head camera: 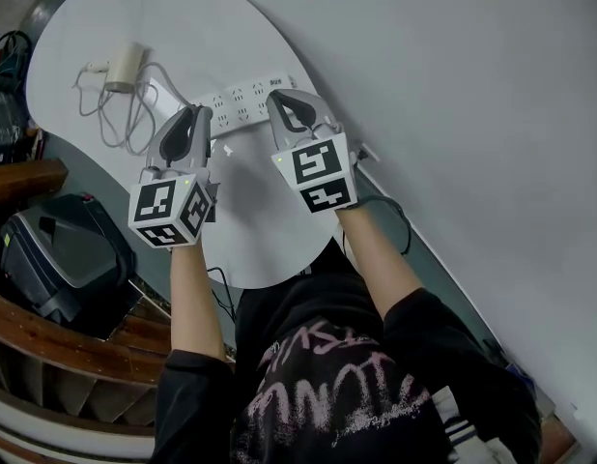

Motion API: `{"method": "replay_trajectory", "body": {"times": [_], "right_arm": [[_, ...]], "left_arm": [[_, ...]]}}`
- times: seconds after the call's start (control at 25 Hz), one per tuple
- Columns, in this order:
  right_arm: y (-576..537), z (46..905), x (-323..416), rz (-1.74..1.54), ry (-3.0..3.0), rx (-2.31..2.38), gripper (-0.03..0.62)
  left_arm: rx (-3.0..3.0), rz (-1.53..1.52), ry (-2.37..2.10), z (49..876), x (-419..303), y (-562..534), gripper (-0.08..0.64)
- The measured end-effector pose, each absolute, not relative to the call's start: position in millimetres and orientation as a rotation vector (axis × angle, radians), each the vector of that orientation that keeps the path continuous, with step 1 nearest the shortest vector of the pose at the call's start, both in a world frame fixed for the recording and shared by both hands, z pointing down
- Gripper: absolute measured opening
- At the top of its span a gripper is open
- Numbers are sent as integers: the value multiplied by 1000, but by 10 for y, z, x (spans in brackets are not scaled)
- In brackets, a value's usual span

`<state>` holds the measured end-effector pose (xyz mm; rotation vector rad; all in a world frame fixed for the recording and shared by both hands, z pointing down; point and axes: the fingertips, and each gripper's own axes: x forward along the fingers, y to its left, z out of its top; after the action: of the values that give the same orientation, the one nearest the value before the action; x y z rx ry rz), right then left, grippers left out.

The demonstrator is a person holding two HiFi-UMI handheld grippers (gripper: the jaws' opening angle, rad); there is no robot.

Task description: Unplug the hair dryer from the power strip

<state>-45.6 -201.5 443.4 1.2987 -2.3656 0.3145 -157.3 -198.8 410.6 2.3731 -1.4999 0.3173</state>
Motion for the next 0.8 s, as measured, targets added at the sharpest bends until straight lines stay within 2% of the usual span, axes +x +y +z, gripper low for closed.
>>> {"method": "replay_trajectory", "body": {"times": [0.8], "right_arm": [[-1828,3858,-477,235,-2451,1335,21]], "left_arm": [[2400,262,-1595,3604,-1679,-1713,54]]}}
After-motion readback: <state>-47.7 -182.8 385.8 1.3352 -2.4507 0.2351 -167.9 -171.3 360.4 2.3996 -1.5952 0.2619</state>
